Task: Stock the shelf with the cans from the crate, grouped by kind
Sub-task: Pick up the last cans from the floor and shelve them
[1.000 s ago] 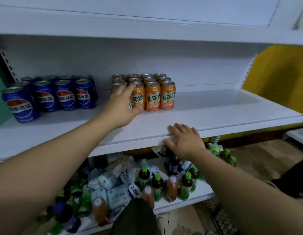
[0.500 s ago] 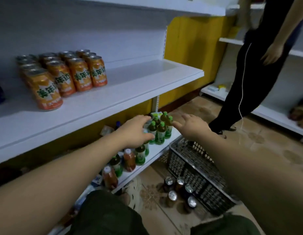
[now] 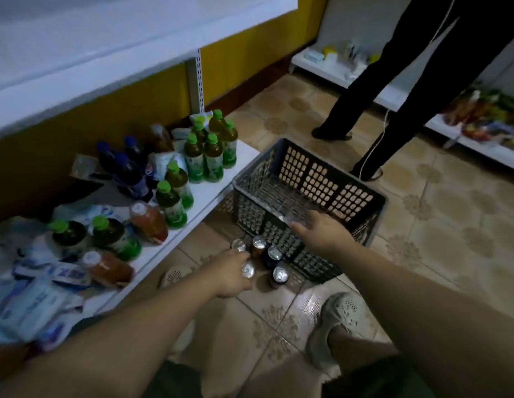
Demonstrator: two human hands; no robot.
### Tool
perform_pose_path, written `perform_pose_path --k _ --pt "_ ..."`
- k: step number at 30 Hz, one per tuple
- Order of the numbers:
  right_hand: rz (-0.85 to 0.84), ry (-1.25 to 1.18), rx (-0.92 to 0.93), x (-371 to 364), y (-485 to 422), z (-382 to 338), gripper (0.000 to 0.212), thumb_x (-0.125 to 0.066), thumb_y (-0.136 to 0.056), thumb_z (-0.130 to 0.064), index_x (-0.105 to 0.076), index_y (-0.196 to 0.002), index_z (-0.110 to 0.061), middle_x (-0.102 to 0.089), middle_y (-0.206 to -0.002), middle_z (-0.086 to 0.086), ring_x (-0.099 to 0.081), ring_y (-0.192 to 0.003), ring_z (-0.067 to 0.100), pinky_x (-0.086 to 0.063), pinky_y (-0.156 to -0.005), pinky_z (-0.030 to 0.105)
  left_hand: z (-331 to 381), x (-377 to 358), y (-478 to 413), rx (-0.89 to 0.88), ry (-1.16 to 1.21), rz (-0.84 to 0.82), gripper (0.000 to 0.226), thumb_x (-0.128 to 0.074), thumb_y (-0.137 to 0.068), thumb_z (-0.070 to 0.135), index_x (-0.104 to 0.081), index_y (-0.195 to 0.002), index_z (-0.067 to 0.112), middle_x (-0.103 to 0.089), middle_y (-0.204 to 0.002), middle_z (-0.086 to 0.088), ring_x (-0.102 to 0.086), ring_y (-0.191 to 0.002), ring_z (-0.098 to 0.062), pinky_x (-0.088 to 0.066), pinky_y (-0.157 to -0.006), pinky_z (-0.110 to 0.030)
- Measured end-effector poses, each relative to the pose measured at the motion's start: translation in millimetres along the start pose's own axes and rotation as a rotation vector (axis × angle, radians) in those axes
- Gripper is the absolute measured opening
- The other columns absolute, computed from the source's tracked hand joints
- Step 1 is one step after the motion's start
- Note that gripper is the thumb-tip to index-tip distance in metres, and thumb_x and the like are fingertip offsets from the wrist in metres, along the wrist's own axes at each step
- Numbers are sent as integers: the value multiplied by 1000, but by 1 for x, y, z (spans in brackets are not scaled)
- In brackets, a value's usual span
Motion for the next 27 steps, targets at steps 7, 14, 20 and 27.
perform_pose_path --k 7,14,20,27 --pt "-260 4 -32 -119 -83 53 62 -51 -92 -54 -40 -141 -17 -51 -137 12 -53 -118 29 -45 -93 34 -65 -95 -144 91 147 -80 63 -62 -61 59 -55 -119 33 -57 -127 5 -55 -117 -20 -47 -94 -36" --pt "-432 1 -97 -240 -157 92 80 -67 -85 -43 -26 -146 -11 -36 -146 17 -40 -131 35 -38 -100 36 -79 -128 -207 102 35 -44 70 -69 -75 44 -42 -137 24 -37 -142 -5 -34 -133 -28 -33 -106 -36" --pt "-415 83 -135 -306 -191 106 69 -64 -89 -34 -26 -143 -13 -38 -140 19 -46 -121 39 -41 -93 39 -100 -167 -247 112 80 -105 79 -68 -81 38 -27 -147 24 -10 -159 -4 -11 -145 -24 -13 -114 -32" --pt "-232 -313 -119 -252 -158 89 62 -65 -81 -43 -43 -136 -26 -54 -131 6 -53 -116 28 -45 -92 35 -88 -157 -221 84 242 -170 86 -75 -76 29 -29 -148 17 -28 -154 -6 -26 -141 -21 -22 -112 -25"
Point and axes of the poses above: each hand's wrist, its own y-axis away from the middle knuckle, its own x-axis out of the back of the hand, z = x × y, the point moved 5 cm from there along -y, towards the middle knuckle
